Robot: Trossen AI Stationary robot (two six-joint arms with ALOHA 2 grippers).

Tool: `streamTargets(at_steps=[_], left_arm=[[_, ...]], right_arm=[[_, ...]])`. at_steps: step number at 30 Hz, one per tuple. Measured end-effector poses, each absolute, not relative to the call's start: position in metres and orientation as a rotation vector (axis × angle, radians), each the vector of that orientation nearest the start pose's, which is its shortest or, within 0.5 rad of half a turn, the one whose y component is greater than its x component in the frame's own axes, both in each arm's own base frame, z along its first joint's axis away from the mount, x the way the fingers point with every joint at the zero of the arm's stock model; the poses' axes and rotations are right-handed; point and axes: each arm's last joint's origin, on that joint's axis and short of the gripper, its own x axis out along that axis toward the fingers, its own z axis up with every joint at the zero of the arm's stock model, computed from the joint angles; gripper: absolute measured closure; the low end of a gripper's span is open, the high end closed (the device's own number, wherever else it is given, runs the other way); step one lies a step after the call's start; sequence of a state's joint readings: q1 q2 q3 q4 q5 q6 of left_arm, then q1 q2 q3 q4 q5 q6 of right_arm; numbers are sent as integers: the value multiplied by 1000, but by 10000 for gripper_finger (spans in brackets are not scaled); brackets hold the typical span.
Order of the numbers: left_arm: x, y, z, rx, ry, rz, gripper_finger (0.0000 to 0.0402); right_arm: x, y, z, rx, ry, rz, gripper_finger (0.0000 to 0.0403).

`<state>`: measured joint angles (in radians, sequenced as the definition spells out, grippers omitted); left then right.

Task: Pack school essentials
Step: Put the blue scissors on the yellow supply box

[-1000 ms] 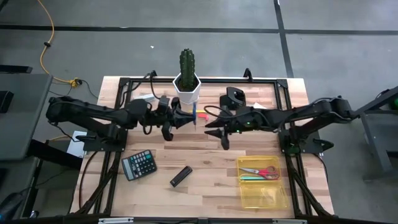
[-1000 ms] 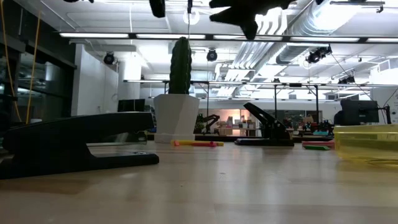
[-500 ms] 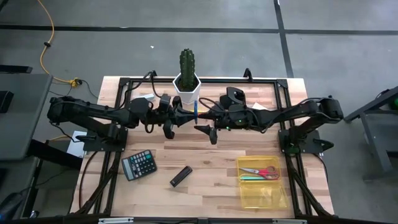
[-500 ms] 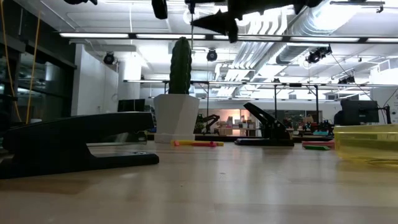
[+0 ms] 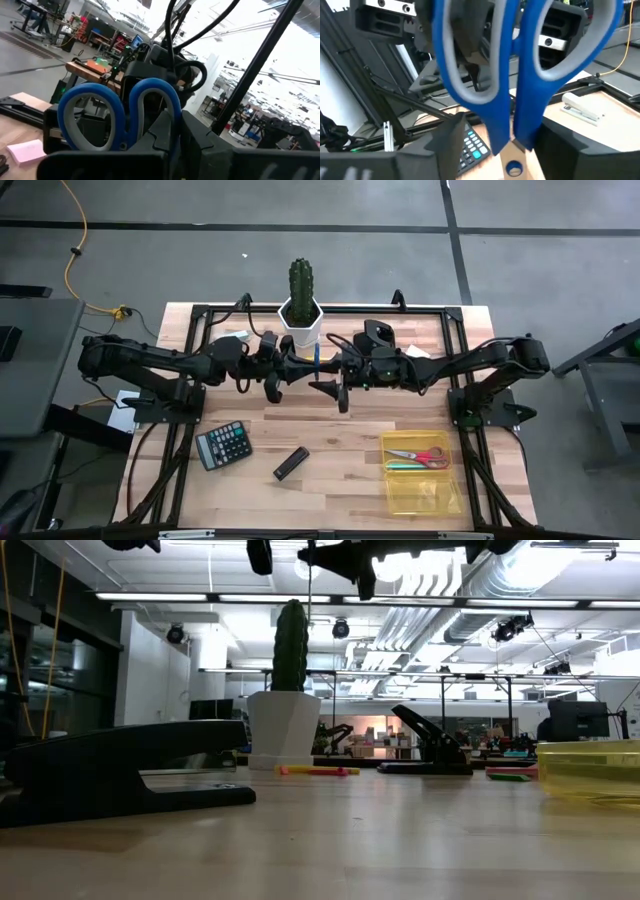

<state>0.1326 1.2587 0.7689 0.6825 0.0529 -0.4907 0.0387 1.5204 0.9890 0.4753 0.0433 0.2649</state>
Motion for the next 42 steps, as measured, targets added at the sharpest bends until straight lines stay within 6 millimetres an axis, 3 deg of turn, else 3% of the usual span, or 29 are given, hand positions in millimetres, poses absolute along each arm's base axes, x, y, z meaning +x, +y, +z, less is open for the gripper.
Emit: streamTargets(at_steps=[7, 12, 17, 30, 36, 42], left_arm=[[276, 35, 311, -475, -205, 26, 401], [276, 35, 311, -477, -207, 26, 401], [276, 35, 311, -480, -209, 36, 388], [274, 43, 311, -547, -202, 11, 279], [261, 52, 317, -581, -142, -55, 243], [237, 56, 320, -535, -40, 67, 234]], right_arm=[[345, 12, 289, 285, 58, -15, 269], [345, 12, 289, 283, 59, -14, 300], [345, 12, 289, 283, 59, -14, 302], [343, 12, 290, 289, 55, -14, 302], [333, 7, 300, 257, 75, -20, 302], [317, -4, 317, 216, 74, -15, 302]])
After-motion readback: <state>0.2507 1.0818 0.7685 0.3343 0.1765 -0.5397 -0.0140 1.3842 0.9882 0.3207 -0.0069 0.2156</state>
